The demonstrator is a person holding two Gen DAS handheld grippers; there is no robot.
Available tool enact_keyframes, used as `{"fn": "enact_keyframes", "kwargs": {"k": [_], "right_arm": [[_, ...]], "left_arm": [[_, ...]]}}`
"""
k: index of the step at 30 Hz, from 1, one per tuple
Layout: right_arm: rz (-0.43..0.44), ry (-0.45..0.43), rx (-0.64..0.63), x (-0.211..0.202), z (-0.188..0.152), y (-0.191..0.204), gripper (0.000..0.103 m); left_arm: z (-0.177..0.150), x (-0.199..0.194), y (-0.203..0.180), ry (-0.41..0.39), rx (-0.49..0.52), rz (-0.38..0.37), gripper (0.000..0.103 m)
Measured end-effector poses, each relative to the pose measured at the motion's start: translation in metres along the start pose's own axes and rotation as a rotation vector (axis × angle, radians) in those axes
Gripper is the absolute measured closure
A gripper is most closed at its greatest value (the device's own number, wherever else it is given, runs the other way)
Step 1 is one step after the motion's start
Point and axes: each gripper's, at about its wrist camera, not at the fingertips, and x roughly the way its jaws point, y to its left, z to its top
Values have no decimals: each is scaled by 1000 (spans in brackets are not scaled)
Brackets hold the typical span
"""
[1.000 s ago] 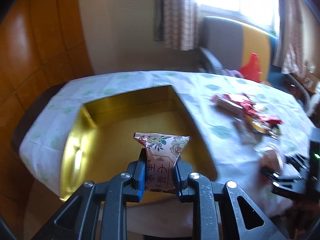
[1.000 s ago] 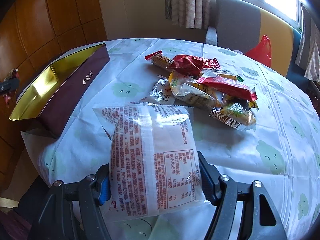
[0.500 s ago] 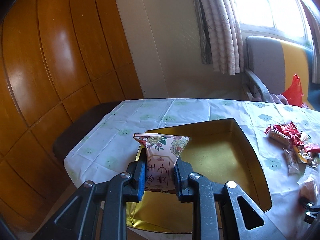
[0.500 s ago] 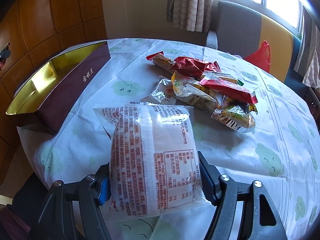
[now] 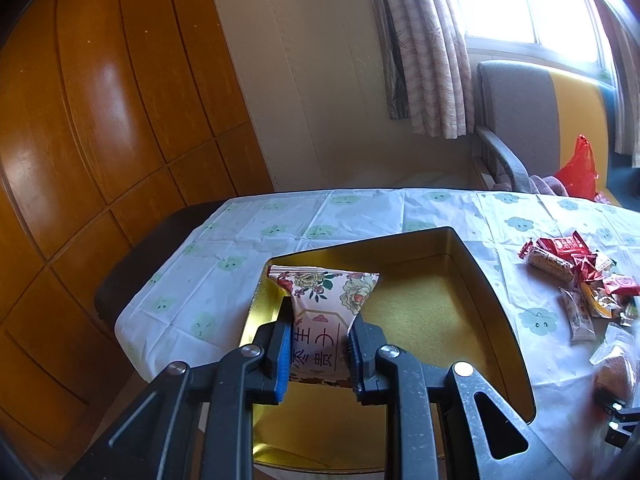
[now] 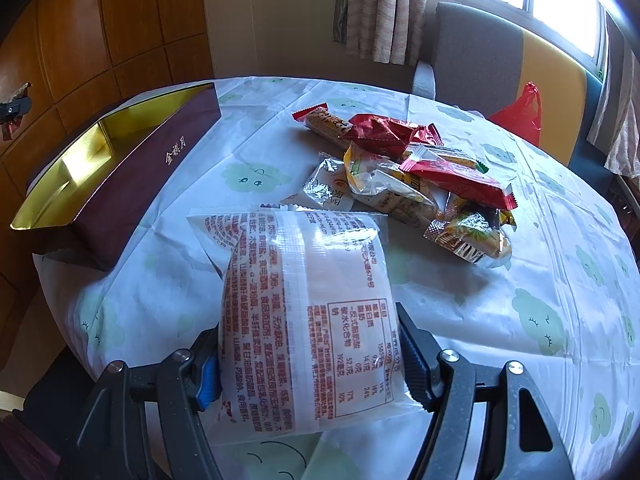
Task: Organize snacks
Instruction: 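Carry the floral packet into the gold tin and open the left gripper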
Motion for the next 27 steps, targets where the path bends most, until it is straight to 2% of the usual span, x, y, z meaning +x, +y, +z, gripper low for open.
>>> {"fn": "enact_keyframes", "kwargs": {"k": [6,12,18,21,23,24,26,27], "right_arm": [[8,-2,0,2,1,-1,31],[15,-1,1,4,2,-2,31],[18,1,-1,5,3,-3,31],[18,3,-3,5,3,-3,31],[18,4,-3,5,3,-3,31],[17,5,-4,5,3,-3,31],[16,5,-5,5,3,-2,31],[15,6,-5,5,3,-2,31]], "left_arm": [[5,22,-15,46,22,-34,79],[19,92,-27,280,-88,-245,79],[38,151,-49,391,-158,-300,79],[46,173,-57,405,-187,-332,78],[49,191,-61,438,-247,-390,65],[49,195,-59,446,-266,-393,61],[50,199,-58,445,-294,-371,44],[50,196,-55,432,-300,-366,43]]}}
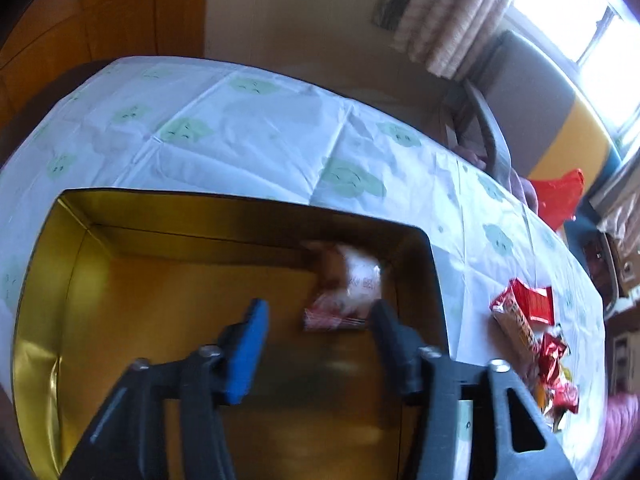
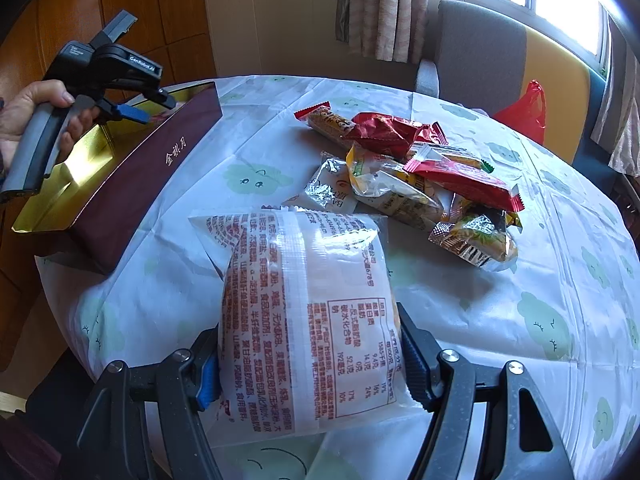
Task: Organize snacks
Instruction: 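Carry the floral packet into the gold tin and open the left gripper, then lower the clear bread bag into the gold tin and open the right gripper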
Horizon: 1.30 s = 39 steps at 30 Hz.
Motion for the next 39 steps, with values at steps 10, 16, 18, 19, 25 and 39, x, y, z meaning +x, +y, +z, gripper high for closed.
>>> {"fn": "enact_keyframes", "kwargs": {"k": [10,16,18,19,25,39], "right_arm": [[-12,5,-2,1,1,2,31],[-17,16,0,2,2,3,31],[-22,22,0,2,3,4,31],[-25,25,-2,3,4,5,31],[8,53,2,3,11,11,31],[198,-9,-58,-25,70,78,31]], "left_arm": [[-61,-55,16,-124,90,105,43],[-101,-86,23,-183,152,151,39],[-111,-95,26,-204,152,160,35],[-115,-101,29,-215,146,165,34],[-129,-118,42,-242,121,185,33],[-135,-136,74,-315,21,229,33]]}}
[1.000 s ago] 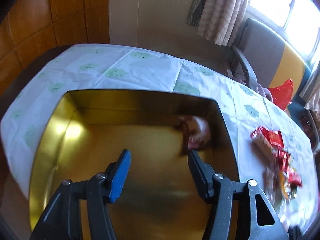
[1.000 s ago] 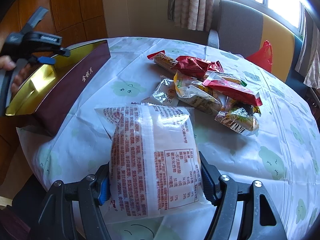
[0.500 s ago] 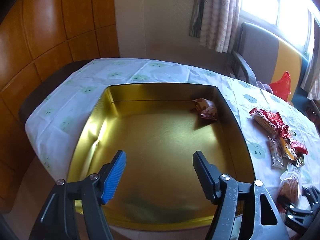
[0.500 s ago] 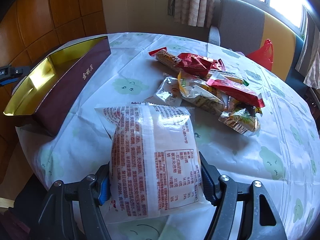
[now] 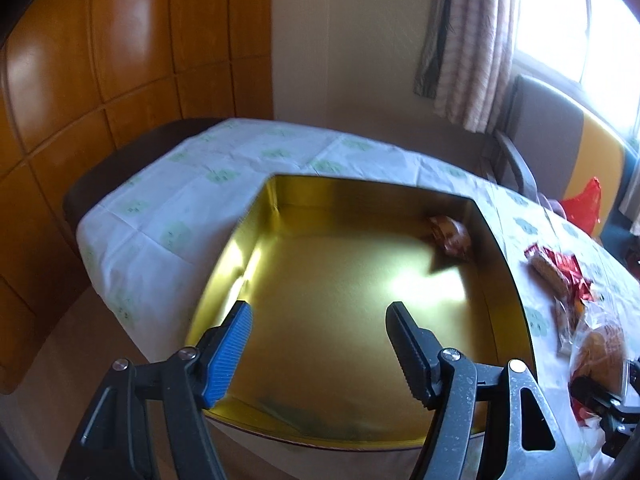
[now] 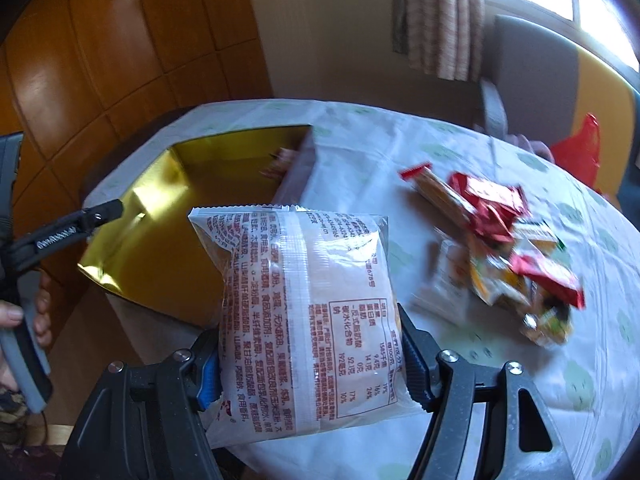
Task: Organize snacks
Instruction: 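Lower the clear bread bag into the gold tin and open the right gripper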
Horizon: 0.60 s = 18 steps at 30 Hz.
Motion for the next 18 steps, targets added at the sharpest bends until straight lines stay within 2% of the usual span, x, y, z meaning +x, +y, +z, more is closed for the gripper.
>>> {"fn": "enact_keyframes", "kwargs": {"k": [6,11,18], "right_arm": [[92,15,14,24,46,34,31],[107,30,46,58,79,52,31],[20,38,37,102,96,54,28]], "left_arm": [[2,1,10,-13,-28,9,33],[1,4,13,0,-41,0,33],[-3,10,10,23,-36,-18,33]]}}
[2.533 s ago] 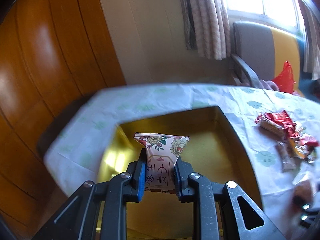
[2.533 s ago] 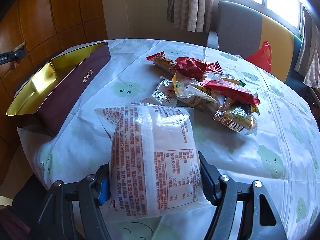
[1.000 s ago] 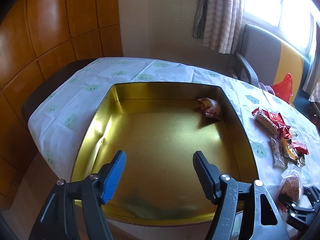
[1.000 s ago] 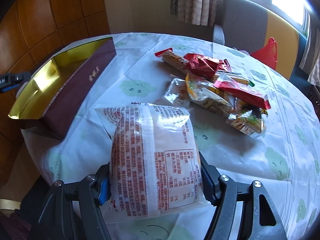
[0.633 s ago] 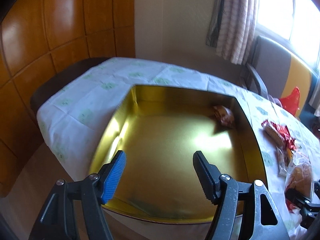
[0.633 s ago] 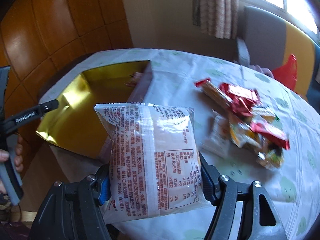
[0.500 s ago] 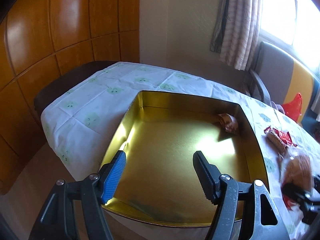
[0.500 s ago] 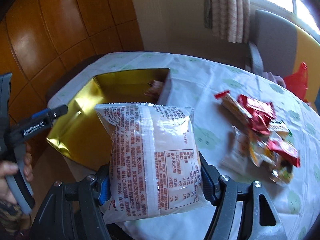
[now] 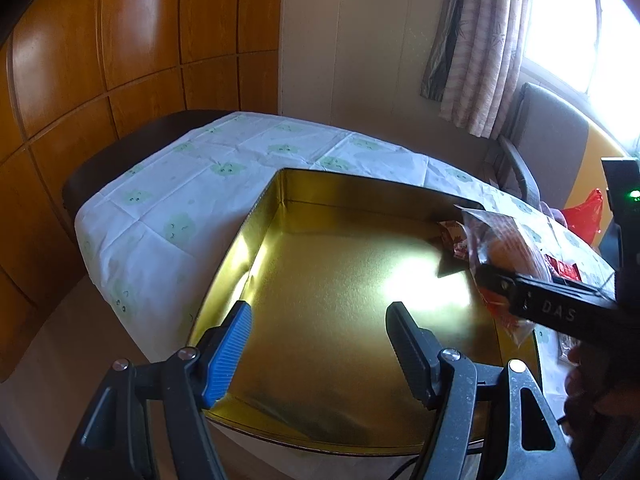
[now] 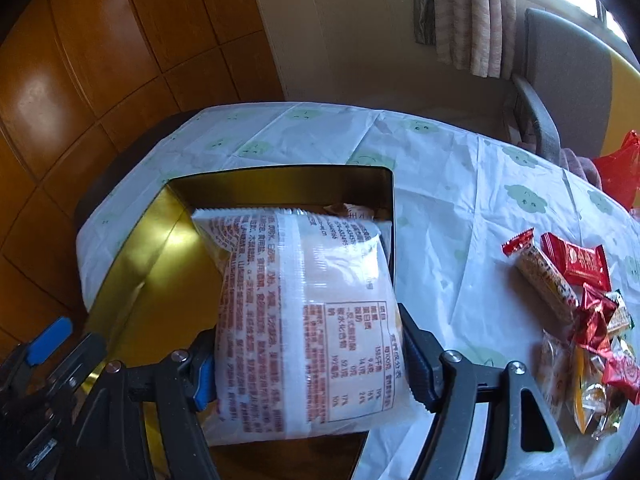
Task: Organize snacks
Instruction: 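Lower the clear bread bag into the gold tin and open the right gripper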
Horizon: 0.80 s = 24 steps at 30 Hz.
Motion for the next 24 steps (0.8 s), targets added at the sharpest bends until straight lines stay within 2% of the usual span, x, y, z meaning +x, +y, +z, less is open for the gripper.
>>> {"fn": "enact_keyframes", "kwargs": {"k": [12,24], "right_arm": [[24,-112,-1,-33,-13,1,24],[-55,-166,91,-75,-53,-37,24]], "left_arm": [[-3,-3,-9,-2,26,-14,33],[-5,-11,-23,-18,69,-40,33]]}}
